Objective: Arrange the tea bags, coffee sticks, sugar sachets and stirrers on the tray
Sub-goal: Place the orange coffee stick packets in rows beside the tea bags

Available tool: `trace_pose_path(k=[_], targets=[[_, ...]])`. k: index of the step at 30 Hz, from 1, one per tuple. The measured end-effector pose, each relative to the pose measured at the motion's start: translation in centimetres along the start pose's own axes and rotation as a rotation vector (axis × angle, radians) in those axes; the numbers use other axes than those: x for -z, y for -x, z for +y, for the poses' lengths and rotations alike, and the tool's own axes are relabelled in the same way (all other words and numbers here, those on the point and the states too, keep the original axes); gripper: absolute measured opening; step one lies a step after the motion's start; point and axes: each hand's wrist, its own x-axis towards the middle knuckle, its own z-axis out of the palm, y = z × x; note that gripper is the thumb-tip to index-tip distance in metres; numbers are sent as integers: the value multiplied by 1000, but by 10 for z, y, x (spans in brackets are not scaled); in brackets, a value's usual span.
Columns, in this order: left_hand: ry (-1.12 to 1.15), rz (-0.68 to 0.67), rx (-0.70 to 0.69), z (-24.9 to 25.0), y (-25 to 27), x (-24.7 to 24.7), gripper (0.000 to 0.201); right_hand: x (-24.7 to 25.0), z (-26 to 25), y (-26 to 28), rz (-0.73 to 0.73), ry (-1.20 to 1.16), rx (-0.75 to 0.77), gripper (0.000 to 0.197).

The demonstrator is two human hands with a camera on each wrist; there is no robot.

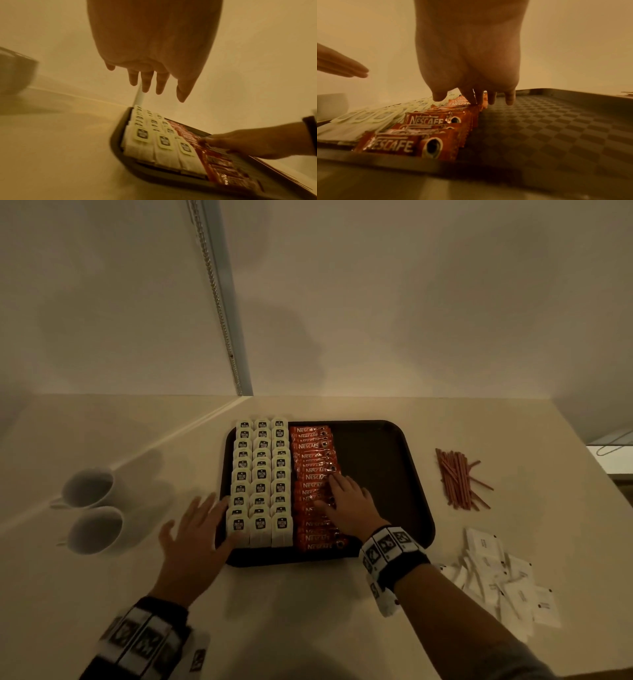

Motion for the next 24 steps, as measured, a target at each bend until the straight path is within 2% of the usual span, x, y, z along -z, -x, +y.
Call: trace_pose_path(k=[2,3,7,10,13,14,16,18,21,24], targets=[[33,25,54,-19,8,0,71,6,4,7,65,-80,-11,75],[42,13,72,-28,12,-2,70,9,10,13,111,-126,-32,74],[2,-51,52,-45,24,-15,80,16,63,58,249,-202,-255,73],[40,-50,-35,-29,26,-27,72,16,128,106,211,-210,-475,83],[87,-48,-200,-2,23,-38,55,15,184,159,83,-187,-593,105],[104,-57,-258,8,20,-41,50,14,197,174,12,-186,-599,114],[135,-113,-356,29,14,-46,52,10,216,198,-112,-193,-584,130],[158,-164,-409,50,7,-52,56,3,227,209,-170,-212,-570,136],[162,-208,-473,73,1,-61,62,-15,226,211,-159,-240,-541,133],[211,-226,-530,86,3,-65,59,-32,206,206,-124,-236,-506,130]])
